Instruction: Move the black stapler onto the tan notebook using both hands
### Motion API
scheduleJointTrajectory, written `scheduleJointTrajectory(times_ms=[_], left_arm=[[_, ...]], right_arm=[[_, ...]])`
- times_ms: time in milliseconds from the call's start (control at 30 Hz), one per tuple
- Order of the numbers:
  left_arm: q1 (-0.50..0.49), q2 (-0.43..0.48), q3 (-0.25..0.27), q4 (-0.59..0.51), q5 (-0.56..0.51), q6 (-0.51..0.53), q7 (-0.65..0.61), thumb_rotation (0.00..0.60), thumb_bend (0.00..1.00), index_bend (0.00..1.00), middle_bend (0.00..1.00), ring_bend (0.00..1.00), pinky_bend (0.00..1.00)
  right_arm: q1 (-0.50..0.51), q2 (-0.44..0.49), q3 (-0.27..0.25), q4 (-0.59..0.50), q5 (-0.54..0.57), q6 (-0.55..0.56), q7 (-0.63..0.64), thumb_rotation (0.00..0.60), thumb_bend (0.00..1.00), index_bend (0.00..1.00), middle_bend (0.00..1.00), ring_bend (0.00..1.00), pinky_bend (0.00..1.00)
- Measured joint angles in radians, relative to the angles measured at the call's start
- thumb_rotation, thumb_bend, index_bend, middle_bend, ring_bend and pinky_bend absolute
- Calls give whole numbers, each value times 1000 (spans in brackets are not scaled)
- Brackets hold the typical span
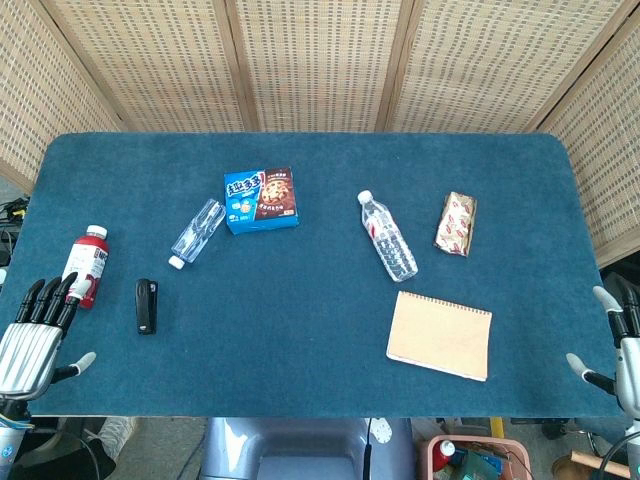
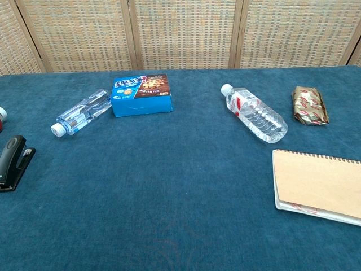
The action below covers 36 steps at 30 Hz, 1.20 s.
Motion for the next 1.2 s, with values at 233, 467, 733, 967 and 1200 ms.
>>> scheduleJointTrajectory(times_ms=[233, 467, 733, 967, 1200], left_arm=[[-1, 3, 4, -2, -1, -13, 4, 600, 0, 0, 0, 0, 0], [-45, 1, -3, 46, 12, -73, 2, 600, 0, 0, 0, 0, 0], [-203, -29, 16, 369, 193, -168, -179, 600, 4, 0, 0, 0, 0], [-341, -123, 81, 823, 375, -168, -460, 600, 50, 0, 0, 0, 0], [-434, -288, 162, 1243, 491, -134, -683, 600, 67, 0, 0, 0, 0]], right_arm=[[-2, 2, 4, -5, 10, -3, 4, 600, 0, 0, 0, 0, 0], [-1, -3, 17, -4, 27, -1, 7, 600, 0, 0, 0, 0, 0], [19, -25, 40, 21, 82, -36, -22, 600, 0, 0, 0, 0, 0], [35, -49, 61, 35, 118, -50, -67, 600, 0, 0, 0, 0, 0], [49, -70, 73, 41, 145, -62, -113, 600, 0, 0, 0, 0, 0]])
